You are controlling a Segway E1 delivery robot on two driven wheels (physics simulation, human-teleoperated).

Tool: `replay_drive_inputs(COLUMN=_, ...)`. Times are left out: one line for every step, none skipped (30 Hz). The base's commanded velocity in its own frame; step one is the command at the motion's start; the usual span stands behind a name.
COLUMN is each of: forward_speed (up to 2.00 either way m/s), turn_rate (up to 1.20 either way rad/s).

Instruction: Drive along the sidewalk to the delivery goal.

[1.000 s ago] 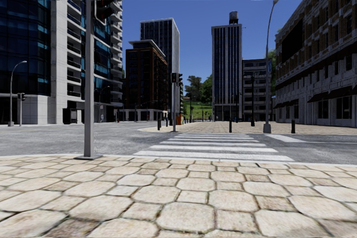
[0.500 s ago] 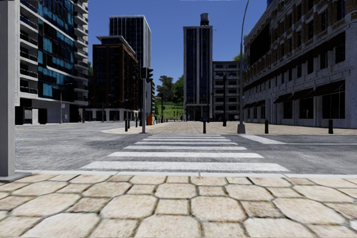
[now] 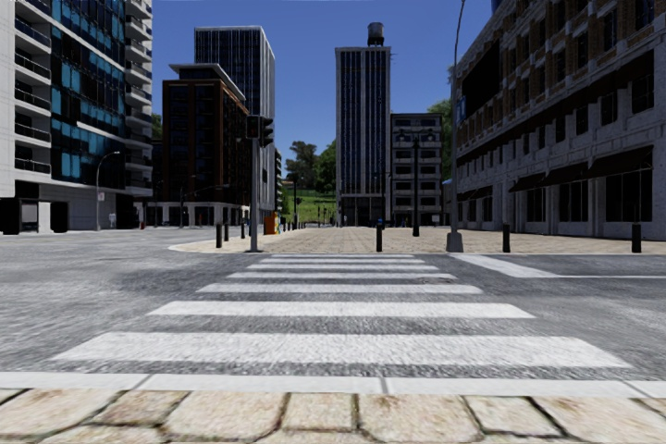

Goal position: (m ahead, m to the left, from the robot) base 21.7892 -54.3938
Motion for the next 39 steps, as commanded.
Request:
replay_drive_inputs(forward_speed=2.0, turn_rate=0.0)
replay_drive_inputs(forward_speed=2.0, turn_rate=0.0)
replay_drive_inputs(forward_speed=2.0, turn_rate=0.0)
replay_drive_inputs(forward_speed=2.0, turn_rate=0.0)
replay_drive_inputs(forward_speed=2.0, turn_rate=0.0)
replay_drive_inputs(forward_speed=2.0, turn_rate=0.12)
replay_drive_inputs(forward_speed=2.0, turn_rate=0.33)
replay_drive_inputs(forward_speed=2.0, turn_rate=0.43)
replay_drive_inputs(forward_speed=2.0, turn_rate=0.44)
replay_drive_inputs(forward_speed=2.0, turn_rate=0.44)
replay_drive_inputs(forward_speed=2.0, turn_rate=0.32)
replay_drive_inputs(forward_speed=2.0, turn_rate=0.0)
replay_drive_inputs(forward_speed=2.0, turn_rate=0.0)
replay_drive_inputs(forward_speed=2.0, turn_rate=0.0)
replay_drive_inputs(forward_speed=2.0, turn_rate=0.0)
replay_drive_inputs(forward_speed=2.0, turn_rate=0.0)
replay_drive_inputs(forward_speed=2.0, turn_rate=0.0)
replay_drive_inputs(forward_speed=2.0, turn_rate=0.0)
replay_drive_inputs(forward_speed=2.0, turn_rate=0.0)
replay_drive_inputs(forward_speed=2.0, turn_rate=0.0)
replay_drive_inputs(forward_speed=2.0, turn_rate=0.0)
replay_drive_inputs(forward_speed=2.0, turn_rate=0.0)
replay_drive_inputs(forward_speed=2.0, turn_rate=0.0)
replay_drive_inputs(forward_speed=2.0, turn_rate=0.0)
replay_drive_inputs(forward_speed=2.0, turn_rate=0.0)
replay_drive_inputs(forward_speed=2.0, turn_rate=0.0)
replay_drive_inputs(forward_speed=2.0, turn_rate=0.0)
replay_drive_inputs(forward_speed=2.0, turn_rate=0.0)
replay_drive_inputs(forward_speed=2.0, turn_rate=0.0)
replay_drive_inputs(forward_speed=2.0, turn_rate=0.0)
replay_drive_inputs(forward_speed=2.0, turn_rate=0.0)
replay_drive_inputs(forward_speed=2.0, turn_rate=0.0)
replay_drive_inputs(forward_speed=2.0, turn_rate=0.0)
replay_drive_inputs(forward_speed=2.0, turn_rate=0.0)
replay_drive_inputs(forward_speed=2.0, turn_rate=0.0)
replay_drive_inputs(forward_speed=2.0, turn_rate=0.0)
replay_drive_inputs(forward_speed=2.0, turn_rate=-0.02)
replay_drive_inputs(forward_speed=2.0, turn_rate=-0.02)
replay_drive_inputs(forward_speed=2.0, turn_rate=-0.19)
